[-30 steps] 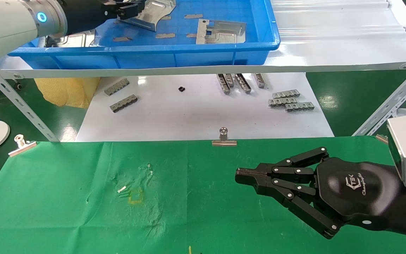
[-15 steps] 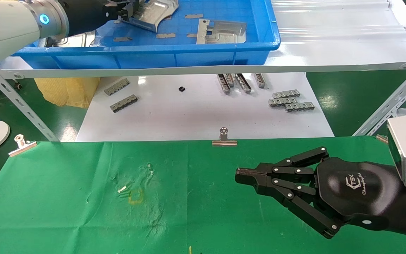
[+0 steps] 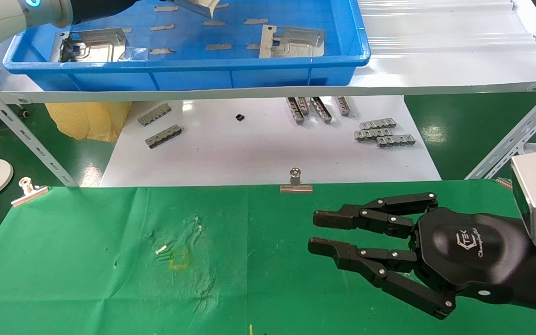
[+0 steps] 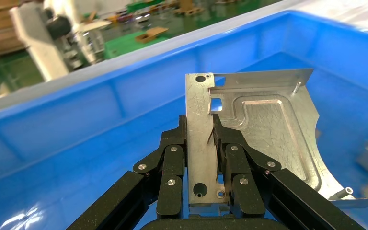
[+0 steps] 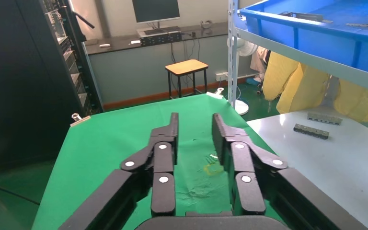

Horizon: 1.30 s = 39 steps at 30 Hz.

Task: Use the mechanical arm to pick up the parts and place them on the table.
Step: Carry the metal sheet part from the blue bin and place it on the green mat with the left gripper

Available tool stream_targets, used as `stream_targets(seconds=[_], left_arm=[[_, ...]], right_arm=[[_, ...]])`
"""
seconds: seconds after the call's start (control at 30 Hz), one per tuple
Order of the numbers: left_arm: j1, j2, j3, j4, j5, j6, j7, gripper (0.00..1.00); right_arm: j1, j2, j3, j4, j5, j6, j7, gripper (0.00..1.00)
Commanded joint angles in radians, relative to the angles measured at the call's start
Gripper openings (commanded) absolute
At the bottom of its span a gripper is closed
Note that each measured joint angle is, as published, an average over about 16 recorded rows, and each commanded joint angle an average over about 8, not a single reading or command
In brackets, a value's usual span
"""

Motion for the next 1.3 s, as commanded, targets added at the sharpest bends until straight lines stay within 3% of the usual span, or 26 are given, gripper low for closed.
stream_targets(seconds=[0.03,0.7,1.1,1.3], left_arm=[[-0.001,-0.012,-0.004,-0.007,-0.006,0.037,0.022,0.00],[-0.013,-0.216,-0.003,-0.055,-0.033,0.707,0.276,0.00],[0.117,-0.294,0.208,-0.273,0.025,0.746,0.407,0.00],[0.189,-0.276,0.318,-0.278,0.059,0.724,0.476,0.00]], right_arm=[[0.000,0.000,0.000,0.000,0.000,0.000,0.000,1.00],[0.000,0.000,0.000,0.000,0.000,0.000,0.000,1.00],[0.000,0.000,0.000,0.000,0.000,0.000,0.000,1.00],[0.000,0.000,0.000,0.000,0.000,0.000,0.000,1.00]])
